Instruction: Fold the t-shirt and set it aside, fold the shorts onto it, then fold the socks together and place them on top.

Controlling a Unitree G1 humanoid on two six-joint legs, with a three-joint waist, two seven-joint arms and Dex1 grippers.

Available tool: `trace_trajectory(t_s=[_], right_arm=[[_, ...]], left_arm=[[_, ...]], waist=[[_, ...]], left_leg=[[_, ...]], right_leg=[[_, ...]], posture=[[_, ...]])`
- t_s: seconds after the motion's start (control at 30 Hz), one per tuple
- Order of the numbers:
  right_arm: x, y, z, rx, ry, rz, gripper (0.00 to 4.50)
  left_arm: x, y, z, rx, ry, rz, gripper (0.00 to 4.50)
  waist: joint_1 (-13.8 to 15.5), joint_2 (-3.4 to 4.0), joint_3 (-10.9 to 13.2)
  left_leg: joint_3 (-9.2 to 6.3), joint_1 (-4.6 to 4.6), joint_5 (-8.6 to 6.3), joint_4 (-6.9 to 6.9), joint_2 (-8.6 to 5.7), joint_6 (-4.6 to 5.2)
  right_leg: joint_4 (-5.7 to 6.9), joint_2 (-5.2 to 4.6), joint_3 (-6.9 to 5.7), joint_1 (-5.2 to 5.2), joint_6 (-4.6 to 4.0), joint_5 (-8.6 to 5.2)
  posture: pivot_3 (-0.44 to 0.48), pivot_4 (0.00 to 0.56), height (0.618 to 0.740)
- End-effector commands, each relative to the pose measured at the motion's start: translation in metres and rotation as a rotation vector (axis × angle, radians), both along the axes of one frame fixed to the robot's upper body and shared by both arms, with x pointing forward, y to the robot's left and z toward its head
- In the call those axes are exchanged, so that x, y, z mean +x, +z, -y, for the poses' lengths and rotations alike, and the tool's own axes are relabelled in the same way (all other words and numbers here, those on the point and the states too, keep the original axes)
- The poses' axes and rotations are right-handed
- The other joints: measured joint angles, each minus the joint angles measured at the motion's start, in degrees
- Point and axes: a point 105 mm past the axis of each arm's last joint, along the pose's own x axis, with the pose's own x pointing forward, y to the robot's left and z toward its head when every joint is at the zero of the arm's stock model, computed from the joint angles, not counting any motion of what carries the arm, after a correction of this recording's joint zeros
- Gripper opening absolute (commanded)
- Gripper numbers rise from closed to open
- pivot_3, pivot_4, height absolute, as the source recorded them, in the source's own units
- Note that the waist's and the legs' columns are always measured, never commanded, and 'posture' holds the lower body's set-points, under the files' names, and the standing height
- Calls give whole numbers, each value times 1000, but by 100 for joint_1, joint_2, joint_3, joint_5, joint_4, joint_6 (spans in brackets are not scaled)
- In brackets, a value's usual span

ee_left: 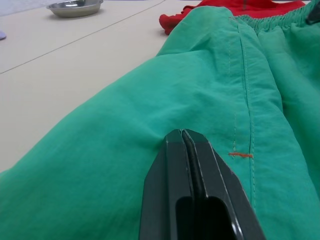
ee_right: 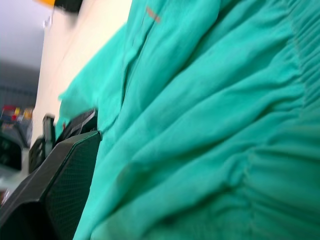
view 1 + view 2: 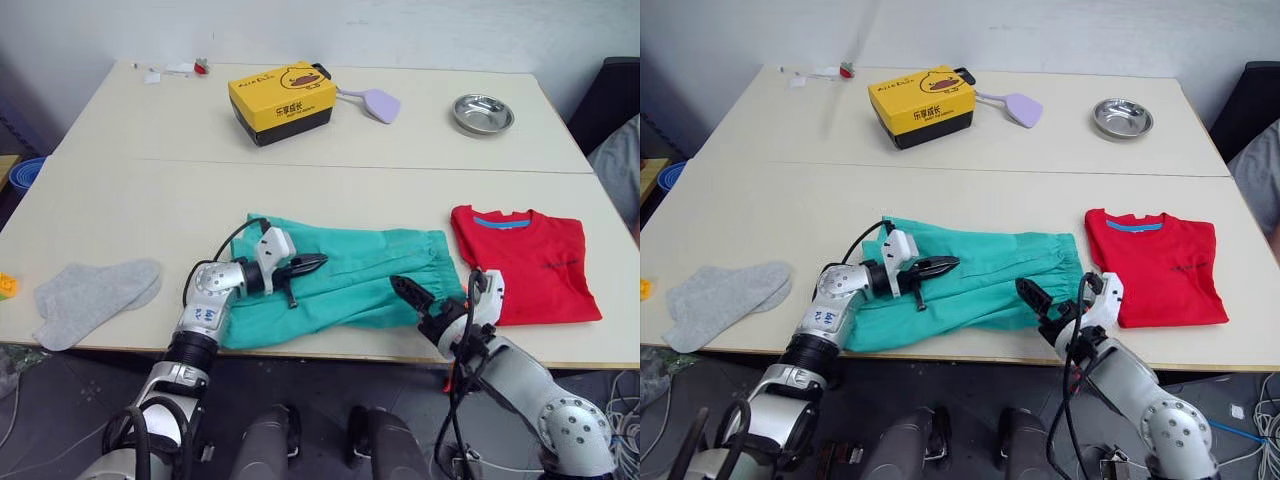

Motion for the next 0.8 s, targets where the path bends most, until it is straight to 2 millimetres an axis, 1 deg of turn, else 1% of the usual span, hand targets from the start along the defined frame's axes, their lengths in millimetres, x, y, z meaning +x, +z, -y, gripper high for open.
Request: trace_trajectory(t_s=[0.03, 0.1, 0.17, 0.27, 0.37, 0.4, 0.43, 0.47, 0.53, 0.6, 0.67, 0.7, 0.8], right_arm=[[1, -8, 17, -36, -96, -44, 4500], [-5, -3, 15, 0, -96, -44, 4500], [-10, -5, 15, 27, -105, -57, 4500], [-12, -10, 9, 42, -103, -76, 4500], [-5, -13, 4, 46, -111, -64, 4500], [-2, -14, 4, 40, -122, -51, 4500], [1, -15, 5, 18, -135, -36, 4500], [5, -16, 7, -12, -155, -20, 4500], [10, -18, 9, -36, -190, 0, 4500], [14, -18, 7, -55, -202, 26, 4123], [18, -14, 9, -81, -225, 71, 3585], [20, -13, 11, -92, -235, 85, 3208], [24, -5, 21, -223, -261, 175, 2067]], left_arm=[[3, 5, 2, -8, 22, 16, 30], [3, 6, -3, -7, 34, 17, 30], [1, 4, -9, 2, 38, 10, 30], [-13, 5, -20, 16, 12, 15, 30], [-31, 10, -28, 1, -51, -8, 30], [-34, 9, -30, 10, -57, -16, 30], [-34, 6, -31, 22, -45, -33, 30], [-32, 3, -30, 30, -34, -39, 30], [-26, -3, -27, 46, 3, -48, 30], [-19, -6, -24, 42, 39, -59, 0], [-15, -9, -23, 45, 61, -72, 0], [-14, -10, -22, 47, 65, -74, 0], [-9, -9, -25, 44, 112, -72, 0]], waist=[[0, -3, -2], [8, -3, -2], [1, -2, -2], [-24, -2, -3], [-102, -1, -4], [-123, 0, -5], [-139, -1, -5], [-140, -1, -6], [-135, -4, -13], [-124, -8, -21], [-120, -8, -22], [-125, -6, -24], [-127, -4, -24]], left_leg=[[0, 0, 1, 0, 0, 1], [-1, 0, 1, 0, 0, 2], [-2, -1, 0, -4, 0, 2], [-1, 0, -2, -7, 1, 2], [-1, 2, -3, -10, 5, -3], [-2, 2, -3, -10, 6, -6], [-2, 3, -3, -9, 7, -8], [-3, 4, -16, -8, 6, -31], [-4, 5, -15, -5, 4, -32], [-3, 5, -15, -6, 4, -31], [-4, 4, -15, -6, 2, -31], [-3, 4, -15, -7, 1, -31], [-1, 3, -15, -10, 0, -33]], right_leg=[[0, 0, 0, 1, 1, 1], [0, -2, 0, 0, 1, 1], [-2, -2, 0, 0, 1, 1], [-5, -1, 0, 0, 0, 0], [-3, 3, 2, -1, -3, -2], [-2, 4, 1, -1, -5, -3], [-1, 3, 1, -1, -5, -3], [-1, 3, 1, 0, -6, -3], [-2, 1, 2, 3, -5, 0], [-4, 0, 4, 4, -4, 1], [-5, -2, 5, 3, -3, 2], [-5, -2, 5, 2, -3, 2], [-2, -2, 5, -3, -3, 2]], posture=[[0, 150, 740], [0, 150, 740], [0, 150, 740], [0, 150, 740], [0, 150, 740], [0, 150, 740], [0, 150, 740], [0, 150, 740], [0, 150, 740], [0, 150, 740], [0, 150, 740], [0, 150, 740], [0, 150, 740]])
